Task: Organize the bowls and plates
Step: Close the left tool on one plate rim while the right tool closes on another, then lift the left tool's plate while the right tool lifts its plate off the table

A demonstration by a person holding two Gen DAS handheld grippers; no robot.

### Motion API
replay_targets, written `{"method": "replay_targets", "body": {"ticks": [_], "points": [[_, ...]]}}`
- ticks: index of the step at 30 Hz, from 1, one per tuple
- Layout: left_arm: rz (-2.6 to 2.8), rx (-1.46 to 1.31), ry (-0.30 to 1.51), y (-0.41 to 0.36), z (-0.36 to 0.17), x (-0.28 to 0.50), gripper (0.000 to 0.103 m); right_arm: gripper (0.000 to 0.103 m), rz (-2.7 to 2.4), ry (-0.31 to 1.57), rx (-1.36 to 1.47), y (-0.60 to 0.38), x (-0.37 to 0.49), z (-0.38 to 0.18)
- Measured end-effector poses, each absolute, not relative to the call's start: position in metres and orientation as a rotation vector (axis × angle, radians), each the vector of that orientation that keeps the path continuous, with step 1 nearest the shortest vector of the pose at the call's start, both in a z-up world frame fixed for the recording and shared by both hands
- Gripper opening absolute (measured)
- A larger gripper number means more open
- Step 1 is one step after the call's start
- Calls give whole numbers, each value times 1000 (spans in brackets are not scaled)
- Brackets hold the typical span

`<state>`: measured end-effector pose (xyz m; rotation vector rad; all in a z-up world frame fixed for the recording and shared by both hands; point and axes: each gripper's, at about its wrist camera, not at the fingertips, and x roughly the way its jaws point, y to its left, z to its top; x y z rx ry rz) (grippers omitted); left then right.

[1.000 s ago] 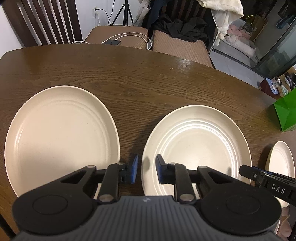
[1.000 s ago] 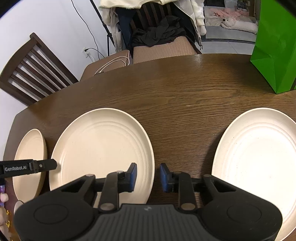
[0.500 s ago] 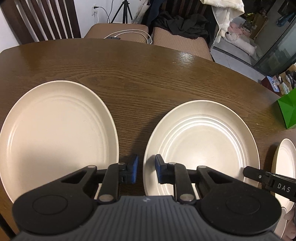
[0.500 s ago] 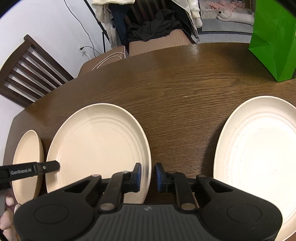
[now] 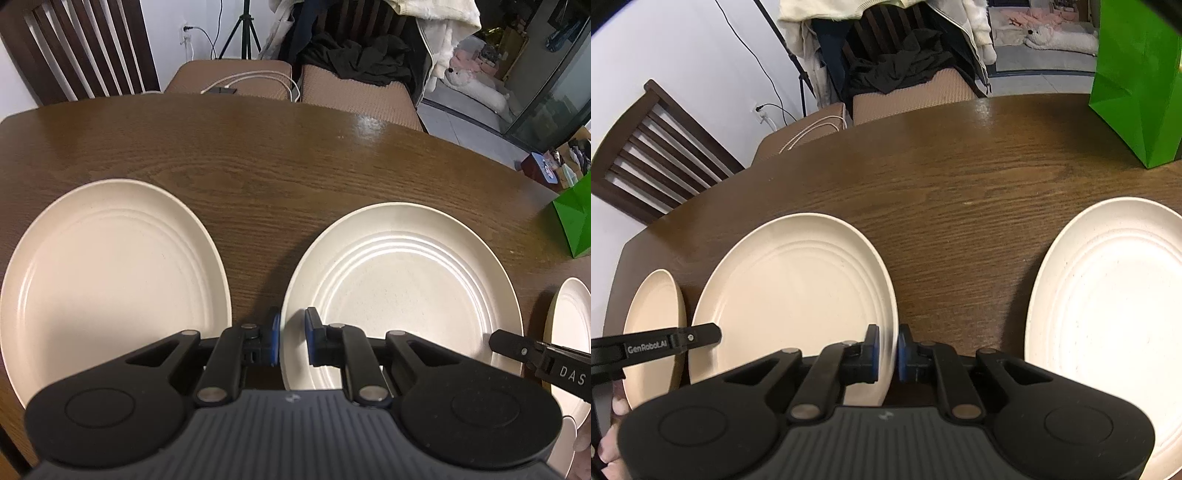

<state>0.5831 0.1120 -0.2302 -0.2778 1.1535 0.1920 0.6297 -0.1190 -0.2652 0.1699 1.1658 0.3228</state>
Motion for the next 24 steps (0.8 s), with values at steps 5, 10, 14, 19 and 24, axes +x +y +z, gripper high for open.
{"method": "replay_targets", "body": {"ticks": [5, 10, 14, 19, 24], "points": [[192, -274, 1139, 110, -223, 582, 14, 9, 318, 1150, 165, -119, 630, -260], [194, -267, 1117, 107, -212, 583, 14, 9, 317, 1134, 171, -121, 629, -252], [192, -261, 1104, 104, -204, 582, 14, 10, 316, 1116, 160, -121, 629, -244], [192, -254, 1091, 100, -191, 582, 14, 10, 313, 1097, 159, -124, 627, -233], [190, -244, 1076, 97, -180, 583, 14, 10, 309, 1086, 158, -124, 624, -223]]}}
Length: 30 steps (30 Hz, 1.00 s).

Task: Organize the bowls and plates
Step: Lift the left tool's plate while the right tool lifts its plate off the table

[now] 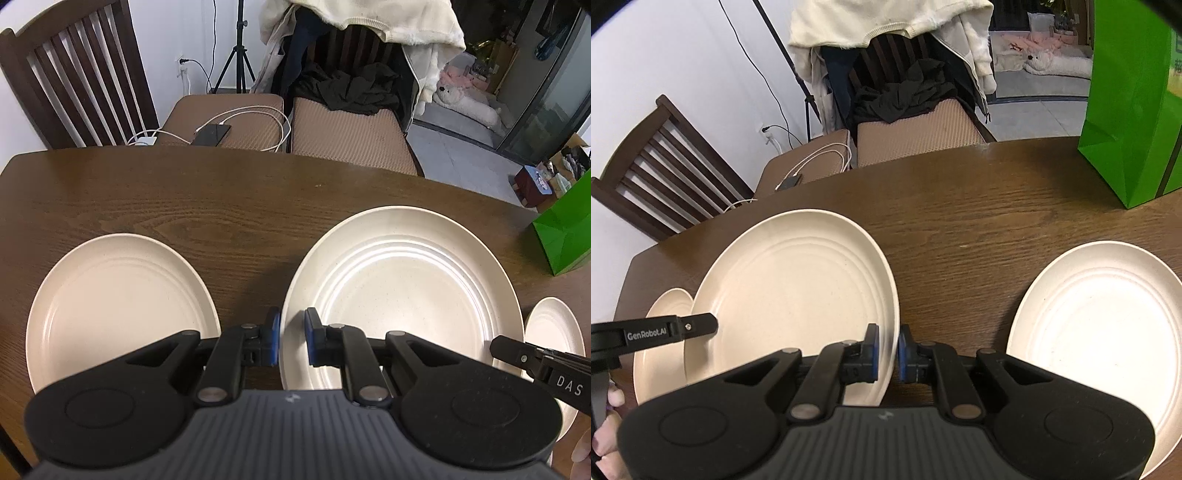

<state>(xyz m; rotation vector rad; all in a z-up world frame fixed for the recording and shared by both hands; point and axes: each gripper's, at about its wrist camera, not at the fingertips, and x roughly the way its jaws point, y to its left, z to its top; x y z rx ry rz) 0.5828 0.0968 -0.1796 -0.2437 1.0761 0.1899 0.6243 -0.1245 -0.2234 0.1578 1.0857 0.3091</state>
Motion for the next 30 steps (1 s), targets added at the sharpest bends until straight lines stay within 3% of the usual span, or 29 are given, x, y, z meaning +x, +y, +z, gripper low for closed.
{"method": "replay_targets", "body": {"ticks": [30], "points": [[144, -230, 1020, 86, -126, 555, 14, 10, 274, 1004, 187, -144, 587, -168]]}}
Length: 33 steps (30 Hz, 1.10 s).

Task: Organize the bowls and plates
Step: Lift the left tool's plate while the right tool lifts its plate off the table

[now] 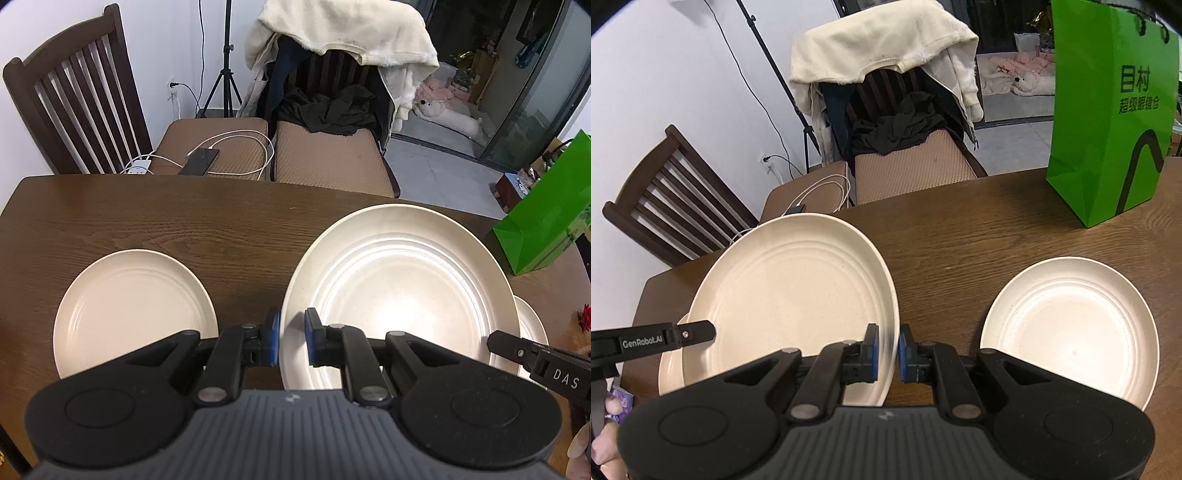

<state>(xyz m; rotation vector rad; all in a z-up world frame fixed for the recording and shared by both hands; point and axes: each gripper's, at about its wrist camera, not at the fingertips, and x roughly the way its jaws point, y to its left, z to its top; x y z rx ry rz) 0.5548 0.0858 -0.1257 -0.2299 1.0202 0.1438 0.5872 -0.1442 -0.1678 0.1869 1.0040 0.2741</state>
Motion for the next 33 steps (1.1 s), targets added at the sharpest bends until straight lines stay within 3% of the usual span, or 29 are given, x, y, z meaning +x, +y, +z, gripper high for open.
{"method": "replay_targets", "body": {"ticks": [33], "points": [[55, -191, 961, 74, -86, 451, 14, 10, 203, 938, 241, -160, 475, -127]]}}
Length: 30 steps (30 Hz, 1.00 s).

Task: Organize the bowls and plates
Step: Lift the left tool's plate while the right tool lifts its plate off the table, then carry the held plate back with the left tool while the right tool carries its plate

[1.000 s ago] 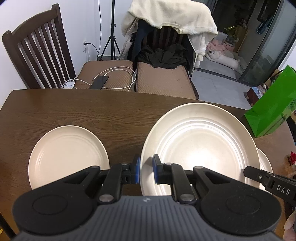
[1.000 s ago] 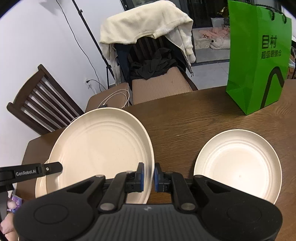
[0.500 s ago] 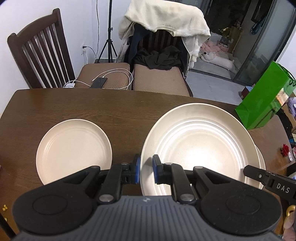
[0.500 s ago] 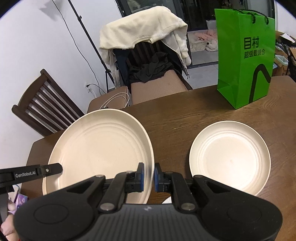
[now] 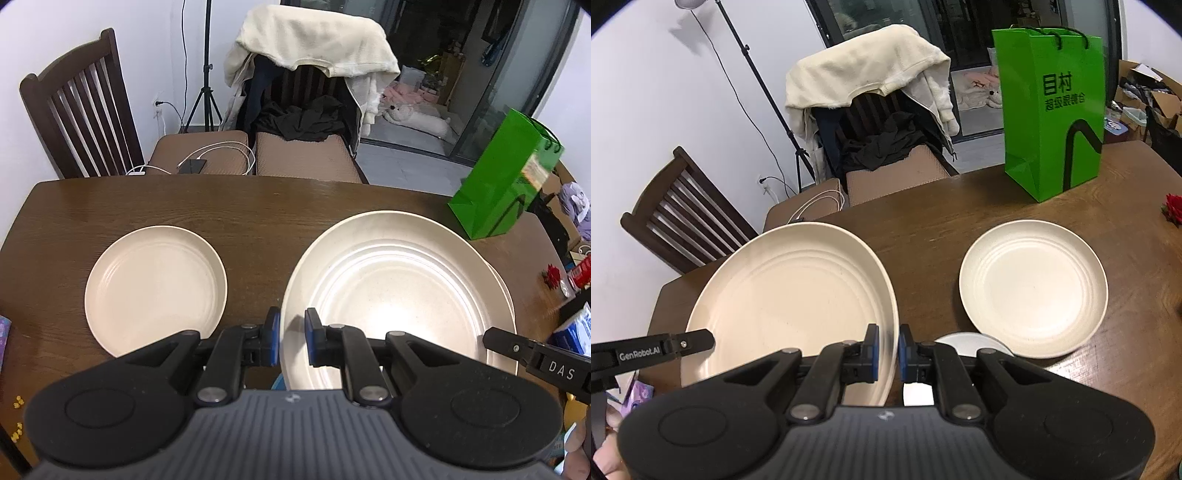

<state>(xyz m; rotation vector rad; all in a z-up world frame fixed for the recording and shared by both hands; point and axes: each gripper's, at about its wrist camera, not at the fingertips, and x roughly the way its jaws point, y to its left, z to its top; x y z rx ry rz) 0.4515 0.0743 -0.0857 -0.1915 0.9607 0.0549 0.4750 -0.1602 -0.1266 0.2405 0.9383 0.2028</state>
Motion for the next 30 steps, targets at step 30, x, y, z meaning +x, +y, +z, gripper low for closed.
{"method": "replay_targets", "body": {"ticks": [30], "points": [[70, -204, 937, 68, -67, 351, 14, 10, 230, 931, 234, -164, 379, -107]]}}
